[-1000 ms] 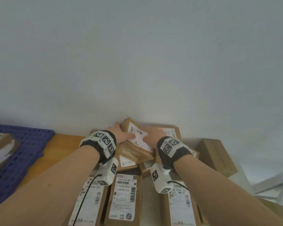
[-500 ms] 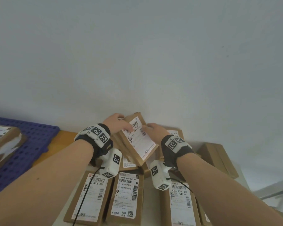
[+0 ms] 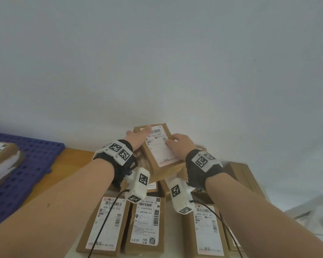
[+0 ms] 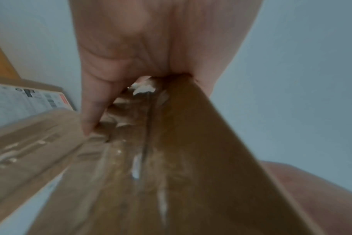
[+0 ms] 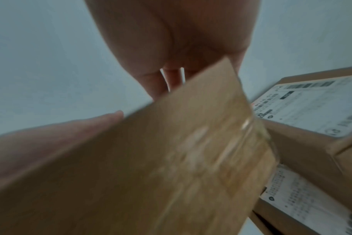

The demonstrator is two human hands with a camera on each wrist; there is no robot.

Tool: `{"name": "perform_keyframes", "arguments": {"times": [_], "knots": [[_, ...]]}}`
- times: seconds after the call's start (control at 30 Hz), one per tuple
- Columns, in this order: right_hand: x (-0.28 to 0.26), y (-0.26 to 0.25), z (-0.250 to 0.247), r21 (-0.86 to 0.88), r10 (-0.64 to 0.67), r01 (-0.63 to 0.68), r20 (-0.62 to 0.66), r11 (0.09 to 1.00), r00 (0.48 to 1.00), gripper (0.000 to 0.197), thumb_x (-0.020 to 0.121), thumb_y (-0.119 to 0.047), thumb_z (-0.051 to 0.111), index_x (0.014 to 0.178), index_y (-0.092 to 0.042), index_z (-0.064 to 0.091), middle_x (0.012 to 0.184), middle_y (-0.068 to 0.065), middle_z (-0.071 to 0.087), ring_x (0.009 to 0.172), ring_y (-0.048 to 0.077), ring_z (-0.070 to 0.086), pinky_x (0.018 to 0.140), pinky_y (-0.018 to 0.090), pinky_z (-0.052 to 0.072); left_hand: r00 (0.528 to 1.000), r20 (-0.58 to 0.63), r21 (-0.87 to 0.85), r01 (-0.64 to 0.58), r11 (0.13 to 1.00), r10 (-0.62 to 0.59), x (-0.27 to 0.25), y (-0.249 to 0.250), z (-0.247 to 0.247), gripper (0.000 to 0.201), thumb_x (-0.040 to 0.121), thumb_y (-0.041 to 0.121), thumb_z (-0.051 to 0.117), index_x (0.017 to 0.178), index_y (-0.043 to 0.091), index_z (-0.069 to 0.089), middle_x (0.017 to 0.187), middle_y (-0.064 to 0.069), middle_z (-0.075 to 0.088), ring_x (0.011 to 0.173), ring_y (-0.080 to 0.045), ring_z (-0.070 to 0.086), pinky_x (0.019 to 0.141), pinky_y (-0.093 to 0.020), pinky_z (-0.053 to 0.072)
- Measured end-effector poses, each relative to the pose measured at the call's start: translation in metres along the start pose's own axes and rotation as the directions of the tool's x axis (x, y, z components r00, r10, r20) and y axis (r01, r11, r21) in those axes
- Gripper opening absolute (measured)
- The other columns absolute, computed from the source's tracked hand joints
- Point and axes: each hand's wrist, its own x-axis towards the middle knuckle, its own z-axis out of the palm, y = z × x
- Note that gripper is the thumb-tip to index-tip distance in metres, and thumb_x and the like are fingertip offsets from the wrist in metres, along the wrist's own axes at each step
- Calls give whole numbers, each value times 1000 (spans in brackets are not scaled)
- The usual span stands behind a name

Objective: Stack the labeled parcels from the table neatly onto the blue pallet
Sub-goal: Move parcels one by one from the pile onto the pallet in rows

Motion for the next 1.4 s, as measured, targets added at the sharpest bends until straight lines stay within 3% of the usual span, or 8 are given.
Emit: {"name": "perform_keyframes", "arguments": {"times": [0.33, 0.47, 0.53, 0.8, 0.9, 1.0, 1.2, 1.4], "knots": [[-24, -3, 10, 270, 149, -88, -216, 959, 965, 32, 97, -21, 45, 128, -25, 52, 101, -4, 58, 65, -1, 47, 49, 10, 38, 996, 34, -224, -78, 971, 88, -7, -15, 10, 74, 78, 33, 74, 130, 8, 27, 116, -11, 58, 95, -25, 61, 86, -36, 52], [-42, 7, 27, 360, 244, -143, -255, 922, 936, 26, 95, -17, 45, 115, -23, 61, 106, -2, 66, 81, 11, 57, 76, 23, 51, 967, 202, -102, -140, 985, 158, -9, -21, 14, 64, 86, 32, 65, 136, 10, 30, 122, -5, 59, 87, -19, 61, 75, -30, 52], [-53, 12, 34, 433, 287, -152, -265, 889, 921, 26, 95, -16, 44, 114, -24, 61, 105, -6, 66, 85, 9, 58, 70, 22, 48, 944, 260, -48, -197, 979, 203, -15, -24, 16, 57, 88, 33, 62, 135, 10, 40, 124, -1, 60, 87, -17, 62, 65, -23, 49], [-106, 25, 43, 634, 359, -106, -286, 766, 888, 35, 95, -9, 44, 121, -25, 61, 111, 1, 68, 88, 11, 63, 68, 23, 51, 883, 382, -26, -284, 959, 272, -65, -34, 14, 35, 92, 27, 58, 124, 16, 53, 123, -7, 63, 105, -25, 63, 94, -39, 50], [-131, 26, 46, 668, 337, -62, -290, 741, 896, 36, 95, -6, 43, 122, -21, 60, 106, 0, 68, 84, 6, 64, 62, 17, 49, 872, 400, -21, -298, 954, 282, -87, -40, 6, 22, 92, 26, 57, 113, 22, 52, 121, -6, 64, 105, -25, 62, 94, -38, 48], [-163, 26, 54, 691, 309, -15, -303, 723, 901, 38, 95, -4, 43, 127, -19, 57, 107, 2, 69, 92, 15, 67, 77, 30, 56, 858, 401, -33, -335, 942, 319, -114, -54, -4, 16, 92, 25, 58, 107, 22, 52, 119, -5, 65, 103, -23, 64, 96, -42, 49], [-232, 21, 90, 688, 259, 26, -308, 725, 915, 42, 93, -6, 45, 131, -23, 53, 115, 4, 67, 102, 18, 65, 88, 37, 54, 868, 370, -5, -356, 935, 332, -174, -105, -34, 53, 86, 30, 64, 135, 21, 46, 115, 1, 67, 94, -17, 67, 85, -35, 54], [-286, -6, 137, 718, 207, 36, -248, 695, 946, 39, 93, -8, 47, 130, -19, 55, 104, -2, 69, 96, 15, 65, 82, 34, 55, 896, 270, 7, -367, 930, 352, -235, -155, -85, 24, 90, 23, 60, 112, 22, 51, 113, 4, 63, 98, -17, 63, 93, -35, 49]]}}
